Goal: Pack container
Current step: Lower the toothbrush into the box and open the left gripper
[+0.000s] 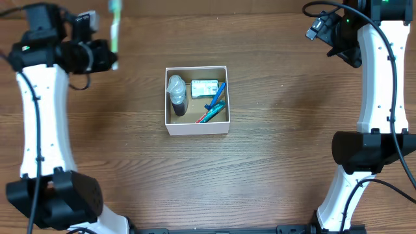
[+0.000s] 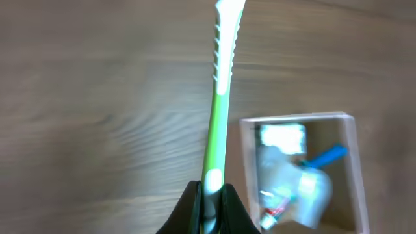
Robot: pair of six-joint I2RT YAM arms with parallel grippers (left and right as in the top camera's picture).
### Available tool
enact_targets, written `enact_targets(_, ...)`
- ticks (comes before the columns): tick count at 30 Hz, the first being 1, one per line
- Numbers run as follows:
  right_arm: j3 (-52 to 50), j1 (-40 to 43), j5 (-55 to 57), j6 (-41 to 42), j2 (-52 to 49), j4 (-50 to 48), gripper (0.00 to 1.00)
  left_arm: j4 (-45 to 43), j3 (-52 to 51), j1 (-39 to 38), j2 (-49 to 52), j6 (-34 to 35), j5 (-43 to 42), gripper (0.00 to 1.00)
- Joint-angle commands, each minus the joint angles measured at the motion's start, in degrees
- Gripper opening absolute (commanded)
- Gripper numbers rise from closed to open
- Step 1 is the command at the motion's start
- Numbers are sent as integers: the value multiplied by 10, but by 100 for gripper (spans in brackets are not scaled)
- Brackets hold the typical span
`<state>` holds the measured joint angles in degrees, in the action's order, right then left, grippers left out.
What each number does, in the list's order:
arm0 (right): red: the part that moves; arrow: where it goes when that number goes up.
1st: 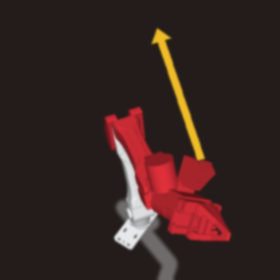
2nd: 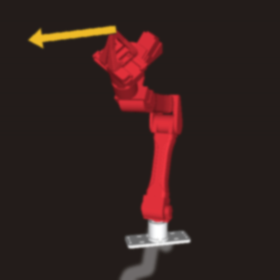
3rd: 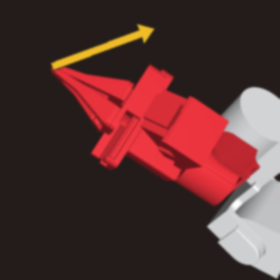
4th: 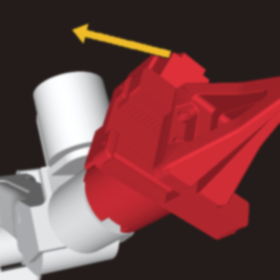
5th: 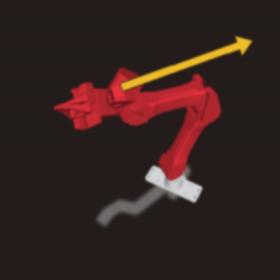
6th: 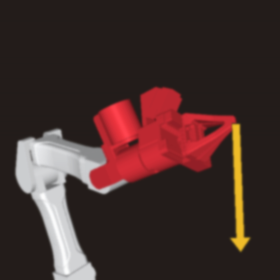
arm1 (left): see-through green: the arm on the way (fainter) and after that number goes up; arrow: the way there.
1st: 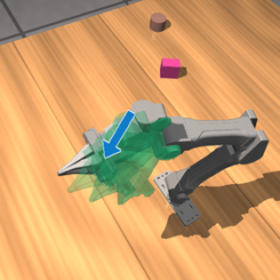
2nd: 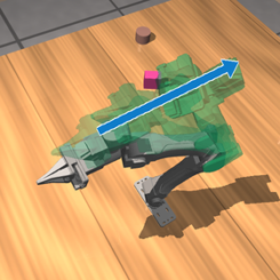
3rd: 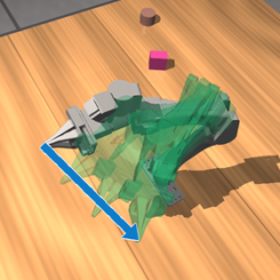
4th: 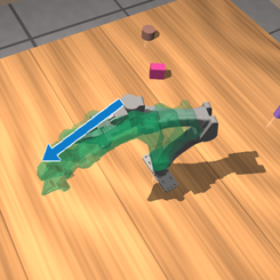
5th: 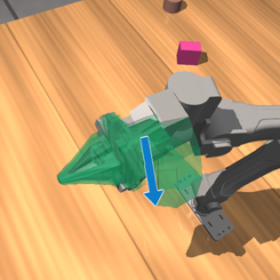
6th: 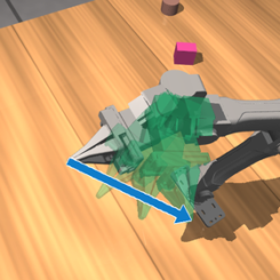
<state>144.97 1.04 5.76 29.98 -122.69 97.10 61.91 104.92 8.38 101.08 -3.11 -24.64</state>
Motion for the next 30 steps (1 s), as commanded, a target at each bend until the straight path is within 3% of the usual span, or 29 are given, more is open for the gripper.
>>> enact_targets(1,9,1,-1,0,5,-1,100,20,24,-99,-46,-117,-21,5)
enact_targets(3,9,1,-1,0,5,-1,100,44,24,-169,-51,-178,-3,7)
enact_targets(8,9,1,-1,0,5,-1,100,80,19,-254,-45,-198,100,7)
enact_targets(16,9,1,-1,0,5,-1,100,81,-62,-263,-29,-188,117,7)
enact_targets(30,9,1,-1,0,5,-1,100,-74,-306,-263,-29,-178,116,12)
